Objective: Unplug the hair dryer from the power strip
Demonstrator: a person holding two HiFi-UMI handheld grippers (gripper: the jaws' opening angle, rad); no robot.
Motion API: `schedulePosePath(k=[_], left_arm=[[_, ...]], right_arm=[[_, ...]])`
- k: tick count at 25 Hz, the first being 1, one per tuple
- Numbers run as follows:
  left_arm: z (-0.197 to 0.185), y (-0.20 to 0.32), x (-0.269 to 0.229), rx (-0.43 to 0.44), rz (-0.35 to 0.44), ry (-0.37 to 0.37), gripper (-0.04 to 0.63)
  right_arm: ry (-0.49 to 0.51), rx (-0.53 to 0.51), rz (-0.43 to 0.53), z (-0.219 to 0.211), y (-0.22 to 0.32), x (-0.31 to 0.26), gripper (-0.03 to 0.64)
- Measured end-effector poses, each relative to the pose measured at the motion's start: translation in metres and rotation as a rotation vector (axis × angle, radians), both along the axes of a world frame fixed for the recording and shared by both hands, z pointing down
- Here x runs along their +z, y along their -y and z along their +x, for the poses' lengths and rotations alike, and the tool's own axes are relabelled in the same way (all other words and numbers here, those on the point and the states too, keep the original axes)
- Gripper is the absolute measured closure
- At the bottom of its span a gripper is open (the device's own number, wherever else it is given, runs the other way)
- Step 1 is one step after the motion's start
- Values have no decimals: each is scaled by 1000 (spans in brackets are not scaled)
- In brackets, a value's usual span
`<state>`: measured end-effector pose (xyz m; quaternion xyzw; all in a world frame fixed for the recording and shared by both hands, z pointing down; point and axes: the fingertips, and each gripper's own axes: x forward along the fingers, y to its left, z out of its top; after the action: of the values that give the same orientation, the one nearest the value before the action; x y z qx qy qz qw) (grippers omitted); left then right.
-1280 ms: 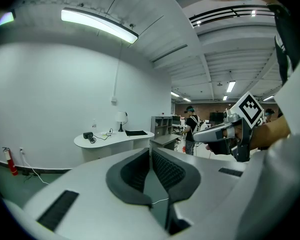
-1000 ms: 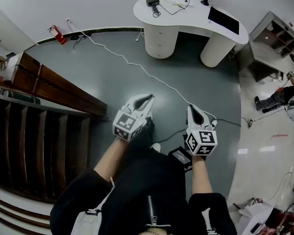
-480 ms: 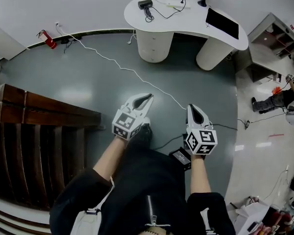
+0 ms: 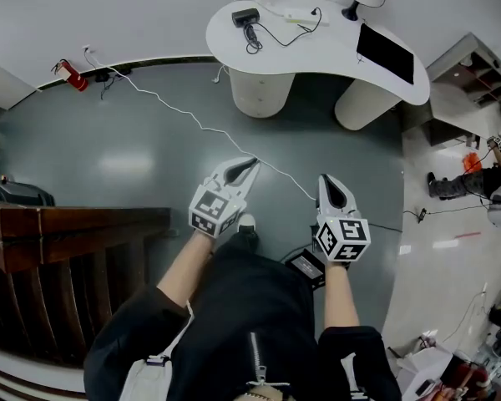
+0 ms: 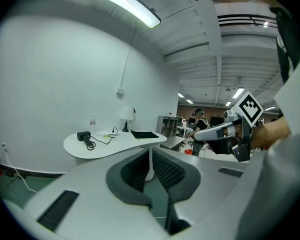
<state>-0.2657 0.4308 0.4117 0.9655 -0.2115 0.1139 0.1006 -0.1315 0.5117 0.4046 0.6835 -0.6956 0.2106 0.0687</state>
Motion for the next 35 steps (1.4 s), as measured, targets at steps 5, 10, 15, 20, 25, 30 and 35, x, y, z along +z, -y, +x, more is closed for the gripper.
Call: schedulePosePath(k=[5,10,15,20,25,30,35], left_arm=[[0,48,4,-14,-22,3,568],[5,80,11,6,-17,-7,568],[18,96,14,37,-33,-6,568],[40,110,17,65,-18,2,568],[71,133,19,80,0,25,568],[105,168,30,79,11,60,568],[152,220,14,24,-4,33,568]], right_arm=[[-2,-8,-20,2,47,7,612],[-10,4,-18,6,79,7,612],[-11,32,-29,21,94,7,612],[-11,48,-32,39,108,10,612],[10,32,-28,62,138,18,612],[24,-6,-26,93,184,23,612],[27,-45,-24,139,234,16,612]])
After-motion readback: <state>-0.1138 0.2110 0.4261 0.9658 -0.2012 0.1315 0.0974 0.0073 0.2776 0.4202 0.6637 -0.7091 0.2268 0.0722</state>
